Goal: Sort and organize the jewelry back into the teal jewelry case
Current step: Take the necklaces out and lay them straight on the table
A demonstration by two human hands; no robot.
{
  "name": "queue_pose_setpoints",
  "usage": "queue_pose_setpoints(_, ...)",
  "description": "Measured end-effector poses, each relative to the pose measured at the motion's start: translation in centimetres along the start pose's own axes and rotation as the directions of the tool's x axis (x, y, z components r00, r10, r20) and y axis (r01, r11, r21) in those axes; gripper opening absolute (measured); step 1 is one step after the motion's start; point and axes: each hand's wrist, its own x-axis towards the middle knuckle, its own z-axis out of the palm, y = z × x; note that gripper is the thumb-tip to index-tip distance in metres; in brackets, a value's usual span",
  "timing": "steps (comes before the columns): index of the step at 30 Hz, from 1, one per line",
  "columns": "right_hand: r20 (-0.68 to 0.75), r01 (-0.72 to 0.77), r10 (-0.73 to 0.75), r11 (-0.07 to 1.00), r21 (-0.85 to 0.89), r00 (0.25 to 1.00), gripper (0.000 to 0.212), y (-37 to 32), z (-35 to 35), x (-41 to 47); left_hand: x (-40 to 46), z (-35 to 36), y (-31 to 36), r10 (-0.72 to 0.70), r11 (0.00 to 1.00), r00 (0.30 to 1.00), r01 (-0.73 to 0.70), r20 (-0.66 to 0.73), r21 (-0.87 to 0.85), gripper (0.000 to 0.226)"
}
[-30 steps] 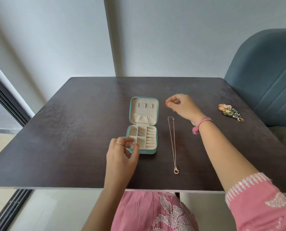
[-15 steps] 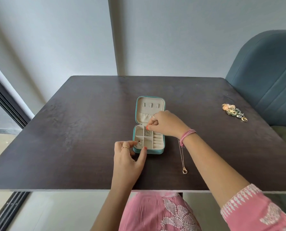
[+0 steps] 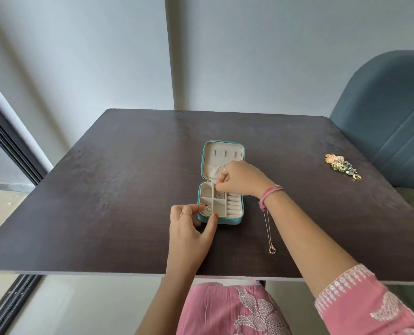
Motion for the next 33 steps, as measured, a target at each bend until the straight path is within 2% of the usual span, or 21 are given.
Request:
queue_pose_setpoints(3, 0.014, 0.004, -0.007, 0.984, 0.179, 1.0, 0.012, 0.4, -1.0, -0.5, 0.3, -0.2, 0.1, -0.034, 0.998, 0.999, 0.033, -0.013, -0.061, 0.027)
queue_pose_setpoints(6, 0.041, -0.002, -0.01, 0.959, 0.284, 0.999, 0.012, 0.7, -2.0, -0.8, 0.7, -0.4, 0.2, -0.077, 0.985, 0.997, 0.072, -0.027, -0.155, 0.019)
queue_pose_setpoints(10, 0.045, 0.015, -0.041, 0.883, 0.47, 0.998, 0.016, 0.5, -3.4, -1.4, 1.7, -0.5, 1.0, -0.12, 0.963, 0.993, 0.113, -0.016, -0.244, 0.017)
queue_pose_setpoints(15, 0.02, 0.058, -0.096, 0.738, 0.672, 0.995, 0.015, 0.4, -4.8, -2.2, 3.2, -0.8, 3.2, -0.1, 0.922, 0.993, 0.113, 0.054, -0.37, 0.022)
queue_pose_setpoints(19, 0.003, 0.097, -0.172, 0.57, 0.816, 0.985, 0.008, 0.4, -5.7, -2.8, 4.6, -1.0, 4.9, -0.055, 0.92, 0.989, 0.103, 0.134, -0.378, 0.026)
queue_pose_setpoints(22, -0.011, 0.11, -0.21, 0.467, 0.877, 0.978, 0.006, 0.6, -6.3, -3.1, 5.6, -1.1, 6.3, 0.01, 0.92, 0.983, 0.064, 0.186, -0.386, 0.029)
queue_pose_setpoints(25, -0.038, 0.122, -0.209, 0.404, 0.907, 0.977, 0.005, 0.9, -6.7, -3.4, 6.1, -1.2, 7.5, 0.075, 0.924, 0.975, 0.01, 0.208, -0.382, 0.02)
queue_pose_setpoints(29, -0.057, 0.122, -0.203, 0.323, 0.938, 0.977, 0.007, 1.2, -7.2, -4.0, 6.5, -1.4, 8.3, 0.104, 0.918, 0.978, -0.024, 0.182, -0.396, 0.009)
queue_pose_setpoints(33, -0.066, 0.118, -0.208, 0.251, 0.961, 0.976, 0.005, 2.0, -7.5, -4.9, 6.4, -2.2, 9.3, 0.119, 0.876, 0.981, -0.033, 0.15, -0.482, 0.01)
